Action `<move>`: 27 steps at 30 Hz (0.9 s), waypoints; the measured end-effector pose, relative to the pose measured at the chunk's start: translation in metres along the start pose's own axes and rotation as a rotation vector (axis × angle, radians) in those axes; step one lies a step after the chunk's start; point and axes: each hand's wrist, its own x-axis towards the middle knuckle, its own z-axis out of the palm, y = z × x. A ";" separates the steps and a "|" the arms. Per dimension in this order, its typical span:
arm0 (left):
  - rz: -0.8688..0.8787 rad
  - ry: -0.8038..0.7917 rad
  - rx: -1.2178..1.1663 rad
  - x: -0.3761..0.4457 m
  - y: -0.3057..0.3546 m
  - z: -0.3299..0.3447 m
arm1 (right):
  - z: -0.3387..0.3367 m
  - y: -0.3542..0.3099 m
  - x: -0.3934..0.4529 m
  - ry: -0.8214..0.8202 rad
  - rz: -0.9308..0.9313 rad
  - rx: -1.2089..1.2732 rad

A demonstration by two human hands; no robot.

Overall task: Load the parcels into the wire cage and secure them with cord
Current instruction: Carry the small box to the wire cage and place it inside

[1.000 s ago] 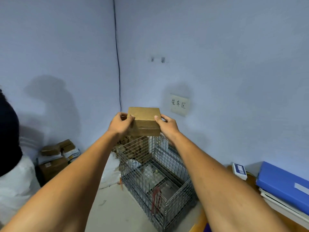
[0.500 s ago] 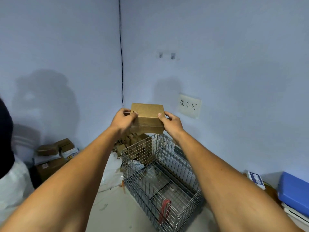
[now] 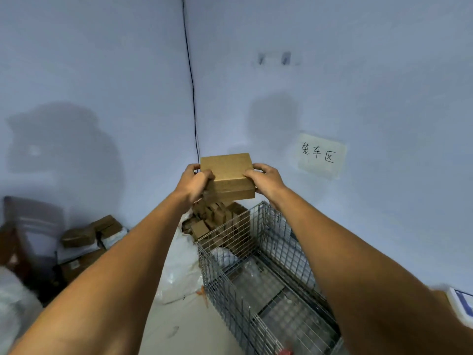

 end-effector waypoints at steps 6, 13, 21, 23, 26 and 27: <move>-0.064 -0.035 0.011 0.110 0.005 0.021 | 0.002 0.006 0.114 -0.024 0.075 0.029; -0.068 -0.015 -0.020 0.214 0.004 0.038 | 0.014 0.016 0.219 0.006 0.091 0.055; -0.055 -0.075 -0.024 0.351 -0.012 0.075 | 0.014 0.038 0.336 0.108 0.130 0.042; -0.039 -0.108 -0.020 0.393 -0.026 0.094 | 0.010 0.059 0.369 0.146 0.129 0.030; 0.004 -0.186 0.008 0.453 -0.065 0.131 | 0.009 0.110 0.412 0.245 0.168 0.063; 0.015 -0.223 0.029 0.472 -0.082 0.146 | 0.011 0.132 0.424 0.302 0.208 0.075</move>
